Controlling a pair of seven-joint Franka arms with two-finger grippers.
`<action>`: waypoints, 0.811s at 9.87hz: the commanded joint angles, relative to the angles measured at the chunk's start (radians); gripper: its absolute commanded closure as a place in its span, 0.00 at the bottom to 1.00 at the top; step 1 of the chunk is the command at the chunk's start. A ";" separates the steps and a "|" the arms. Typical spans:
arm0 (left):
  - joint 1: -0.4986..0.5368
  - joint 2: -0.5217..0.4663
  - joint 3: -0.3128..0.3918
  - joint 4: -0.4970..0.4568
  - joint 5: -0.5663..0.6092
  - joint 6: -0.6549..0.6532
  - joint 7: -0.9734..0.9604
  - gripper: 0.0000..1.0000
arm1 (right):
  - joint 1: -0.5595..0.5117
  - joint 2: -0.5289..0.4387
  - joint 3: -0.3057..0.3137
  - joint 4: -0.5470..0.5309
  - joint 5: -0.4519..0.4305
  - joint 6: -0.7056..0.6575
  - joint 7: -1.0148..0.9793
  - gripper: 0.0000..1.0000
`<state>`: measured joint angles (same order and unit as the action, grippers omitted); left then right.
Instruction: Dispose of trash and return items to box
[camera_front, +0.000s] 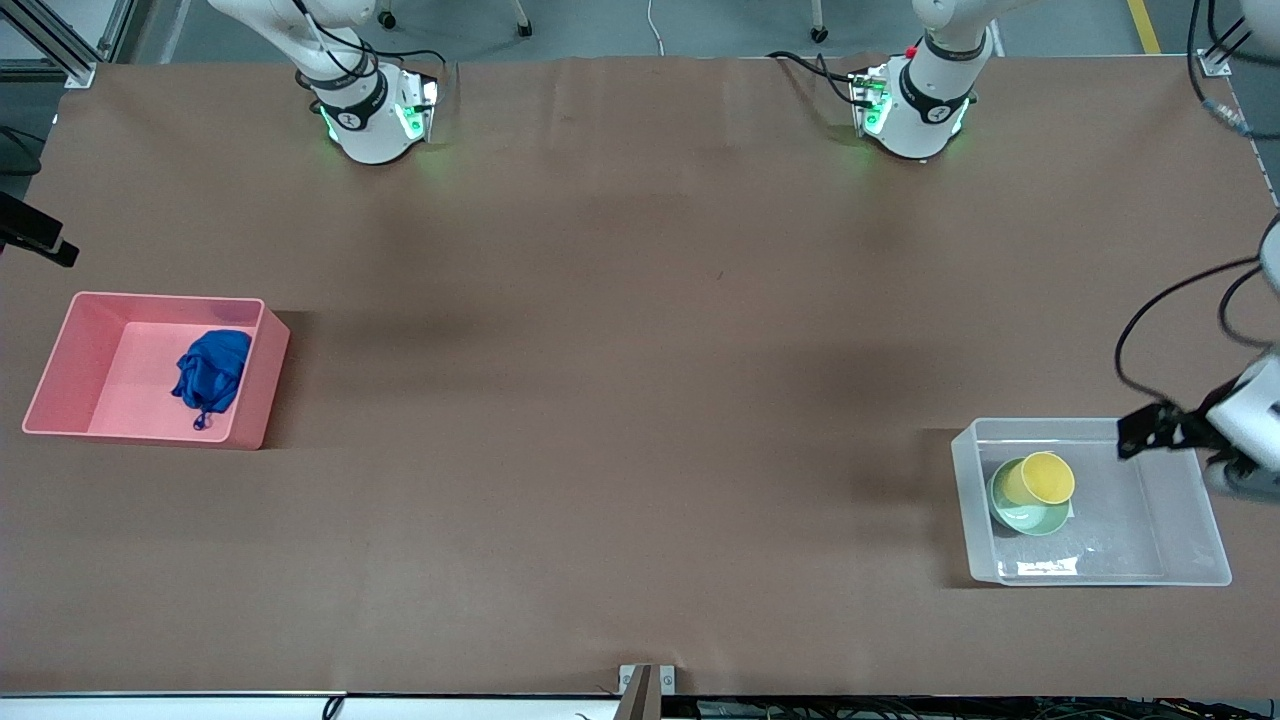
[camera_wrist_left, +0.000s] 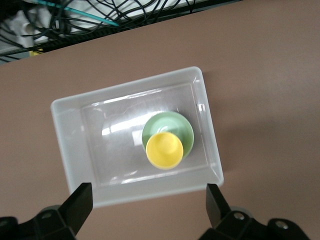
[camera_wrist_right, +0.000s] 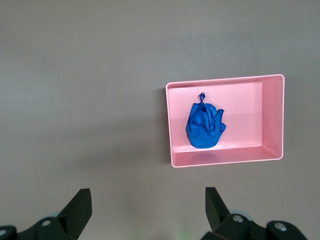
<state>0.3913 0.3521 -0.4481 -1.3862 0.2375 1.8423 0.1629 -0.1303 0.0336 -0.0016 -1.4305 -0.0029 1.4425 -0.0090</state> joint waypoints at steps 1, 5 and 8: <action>0.009 -0.126 0.000 -0.085 -0.061 -0.079 -0.013 0.00 | 0.000 -0.014 0.000 -0.010 0.000 -0.005 0.001 0.00; 0.011 -0.274 0.000 -0.157 -0.164 -0.132 -0.005 0.00 | 0.001 -0.014 -0.001 -0.014 -0.014 0.007 -0.012 0.00; -0.036 -0.329 0.020 -0.154 -0.176 -0.199 -0.014 0.00 | 0.003 -0.014 -0.001 -0.015 -0.017 0.007 -0.012 0.00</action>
<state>0.3866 0.0554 -0.4480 -1.4887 0.0810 1.6712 0.1573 -0.1301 0.0336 -0.0029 -1.4312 -0.0039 1.4447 -0.0119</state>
